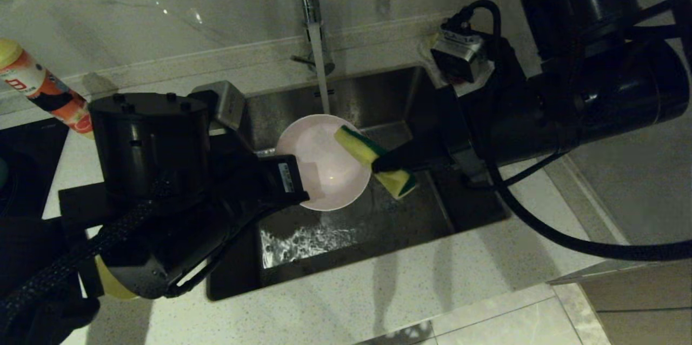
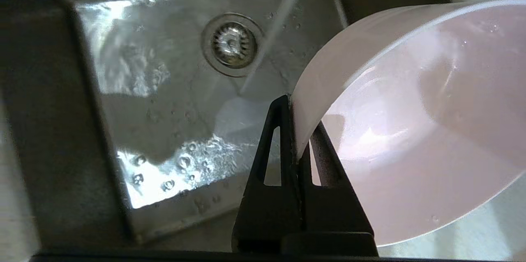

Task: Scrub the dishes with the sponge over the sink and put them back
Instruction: Wipe the bowl, then rinse the bowl

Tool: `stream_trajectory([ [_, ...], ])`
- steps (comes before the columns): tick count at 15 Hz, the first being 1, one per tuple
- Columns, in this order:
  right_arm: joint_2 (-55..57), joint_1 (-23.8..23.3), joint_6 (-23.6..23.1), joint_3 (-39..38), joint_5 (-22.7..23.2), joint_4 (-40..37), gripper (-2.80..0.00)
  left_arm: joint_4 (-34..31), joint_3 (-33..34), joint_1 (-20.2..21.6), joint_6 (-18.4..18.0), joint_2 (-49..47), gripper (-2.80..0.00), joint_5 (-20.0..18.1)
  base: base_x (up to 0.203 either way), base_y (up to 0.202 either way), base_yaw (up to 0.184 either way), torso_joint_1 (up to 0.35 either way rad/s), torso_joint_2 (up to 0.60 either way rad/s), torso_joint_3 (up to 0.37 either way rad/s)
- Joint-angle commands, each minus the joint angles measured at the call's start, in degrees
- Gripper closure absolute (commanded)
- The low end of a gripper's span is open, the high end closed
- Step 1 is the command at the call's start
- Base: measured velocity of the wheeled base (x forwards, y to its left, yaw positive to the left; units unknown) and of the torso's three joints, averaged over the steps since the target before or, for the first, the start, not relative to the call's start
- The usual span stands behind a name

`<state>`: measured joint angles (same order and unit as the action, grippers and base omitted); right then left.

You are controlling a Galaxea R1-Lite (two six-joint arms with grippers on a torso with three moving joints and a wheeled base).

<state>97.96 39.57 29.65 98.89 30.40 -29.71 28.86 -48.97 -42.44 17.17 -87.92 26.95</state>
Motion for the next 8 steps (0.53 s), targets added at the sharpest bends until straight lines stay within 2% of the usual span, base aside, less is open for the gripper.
stream_trajectory([
  [1,-4.98,-0.02,0.34,-2.07,0.19,-0.09,0.00,0.31,-0.16,2.24,0.33,-0.07,0.00,0.20,0.000,0.000,0.000,0.000,0.00,0.000],
  [5,-11.28,-0.50,0.61,-2.35,0.19,-0.87,0.00,-0.78,-0.82,6.48,0.58,-0.71,0.00,-0.03,0.000,0.000,0.000,0.000,0.00,0.000],
  [7,-14.31,-0.64,0.59,-3.33,0.13,-2.47,0.00,-4.70,-1.54,7.79,1.77,-1.48,0.00,-0.19,0.000,0.000,0.000,0.000,0.00,0.000],
  [8,-15.67,-0.97,0.59,-4.46,0.16,-2.71,0.00,-8.94,-2.90,8.25,3.04,-1.72,0.00,-0.45,0.000,0.000,0.000,0.000,0.00,0.000],
])
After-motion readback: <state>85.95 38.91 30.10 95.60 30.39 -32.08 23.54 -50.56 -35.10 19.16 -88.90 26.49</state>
